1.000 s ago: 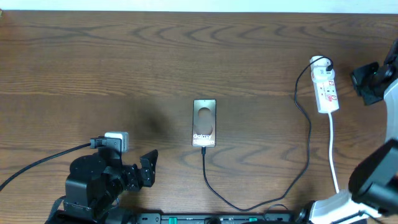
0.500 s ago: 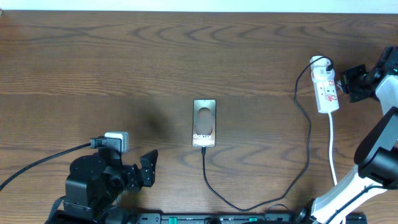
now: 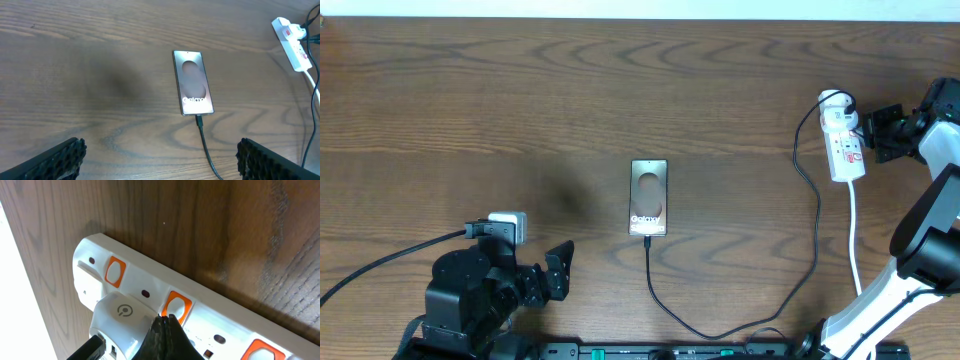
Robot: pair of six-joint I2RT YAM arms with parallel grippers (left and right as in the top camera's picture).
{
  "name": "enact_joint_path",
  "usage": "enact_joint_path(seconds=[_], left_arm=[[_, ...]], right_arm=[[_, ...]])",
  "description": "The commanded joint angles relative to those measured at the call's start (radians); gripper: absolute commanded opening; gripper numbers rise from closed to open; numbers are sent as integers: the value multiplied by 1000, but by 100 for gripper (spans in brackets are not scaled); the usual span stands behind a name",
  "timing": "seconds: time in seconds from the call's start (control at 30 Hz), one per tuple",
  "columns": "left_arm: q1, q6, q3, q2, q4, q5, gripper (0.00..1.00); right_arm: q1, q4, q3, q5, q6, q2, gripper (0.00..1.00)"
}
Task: Plug charger to phone and switch on socket
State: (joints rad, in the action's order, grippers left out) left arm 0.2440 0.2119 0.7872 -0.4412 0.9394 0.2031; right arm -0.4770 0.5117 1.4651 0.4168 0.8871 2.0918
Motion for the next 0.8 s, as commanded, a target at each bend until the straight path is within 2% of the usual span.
enact_joint_path(seconds=[0.0, 0.47, 0.6, 0.77], left_arm=[[-3, -9, 0, 4, 3, -10, 98], [-3, -9, 0, 4, 3, -10, 98], [-3, -9, 0, 4, 3, -10, 98], [-3, -9, 0, 4, 3, -10, 98]], right_arm=[[3, 3, 20, 46, 18, 9, 1], [59, 19, 19, -33, 5, 98, 1], [62, 53, 19, -30, -84, 89, 1], [62, 110, 19, -127, -207, -5, 1]])
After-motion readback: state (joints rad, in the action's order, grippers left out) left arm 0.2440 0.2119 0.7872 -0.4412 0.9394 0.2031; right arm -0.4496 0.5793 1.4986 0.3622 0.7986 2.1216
